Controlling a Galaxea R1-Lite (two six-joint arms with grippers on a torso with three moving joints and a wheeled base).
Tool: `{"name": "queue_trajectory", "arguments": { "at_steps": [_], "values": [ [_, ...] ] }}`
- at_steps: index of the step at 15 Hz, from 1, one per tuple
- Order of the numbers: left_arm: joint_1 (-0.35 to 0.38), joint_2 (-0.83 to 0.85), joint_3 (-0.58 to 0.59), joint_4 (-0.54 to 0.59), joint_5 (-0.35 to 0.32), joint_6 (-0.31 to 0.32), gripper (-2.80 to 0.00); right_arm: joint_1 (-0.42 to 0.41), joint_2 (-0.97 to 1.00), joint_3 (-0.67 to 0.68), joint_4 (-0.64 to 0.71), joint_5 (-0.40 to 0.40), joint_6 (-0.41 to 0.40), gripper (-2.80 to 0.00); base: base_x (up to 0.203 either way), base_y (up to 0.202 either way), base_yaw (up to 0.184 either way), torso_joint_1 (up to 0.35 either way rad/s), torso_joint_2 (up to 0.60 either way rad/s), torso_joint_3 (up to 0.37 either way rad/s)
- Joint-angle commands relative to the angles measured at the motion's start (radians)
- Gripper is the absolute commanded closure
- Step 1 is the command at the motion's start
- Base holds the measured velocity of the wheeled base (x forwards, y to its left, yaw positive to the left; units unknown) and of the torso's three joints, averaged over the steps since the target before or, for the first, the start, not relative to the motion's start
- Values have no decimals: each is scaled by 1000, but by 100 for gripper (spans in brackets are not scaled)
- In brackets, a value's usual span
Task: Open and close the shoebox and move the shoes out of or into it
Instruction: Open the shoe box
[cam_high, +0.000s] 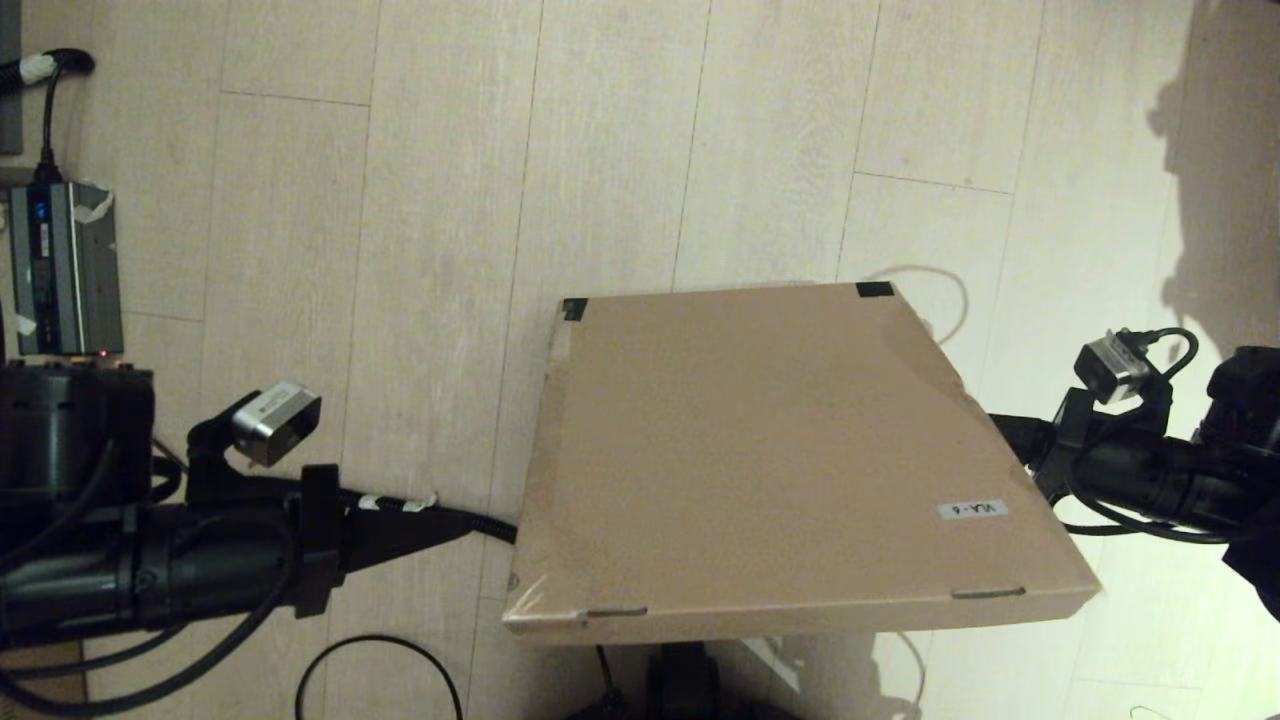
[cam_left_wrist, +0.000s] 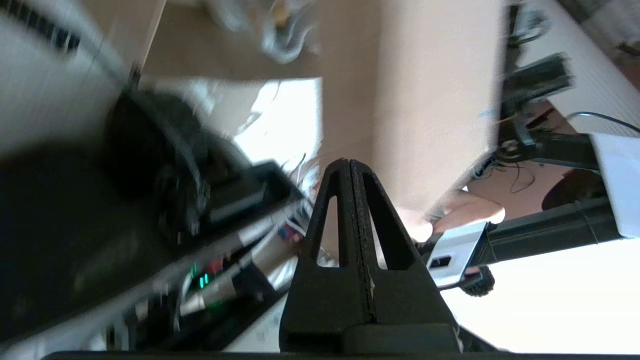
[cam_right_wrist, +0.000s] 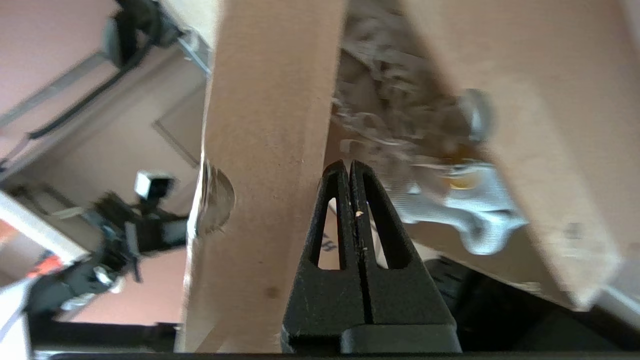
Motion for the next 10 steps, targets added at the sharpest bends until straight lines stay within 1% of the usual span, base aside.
{"name": "queue_trajectory", "arguments": {
  "at_steps": [1,3,5,6,8,10],
  "values": [
    [0,-49,27,27,5,-3,0,0,-59,-9,4,7,12,0,0,0,0,0,0,0],
    [-5,-56,68,56,10,-3,0,1,-91,-46,59,10,14,0,0,0,0,0,0,0],
    [-10,-69,82,110,8,-3,0,1,-107,-98,112,11,16,0,0,0,0,0,0,0],
    [-15,-67,81,110,5,-4,0,2,-109,-131,140,11,22,0,0,0,0,0,0,0],
    [-33,-48,59,100,3,-7,0,3,-109,-196,173,12,48,0,0,0,0,0,0,0],
    [-67,-10,-10,98,3,-10,0,5,-91,-269,177,12,107,0,0,0,0,0,0,0]
  ]
}}
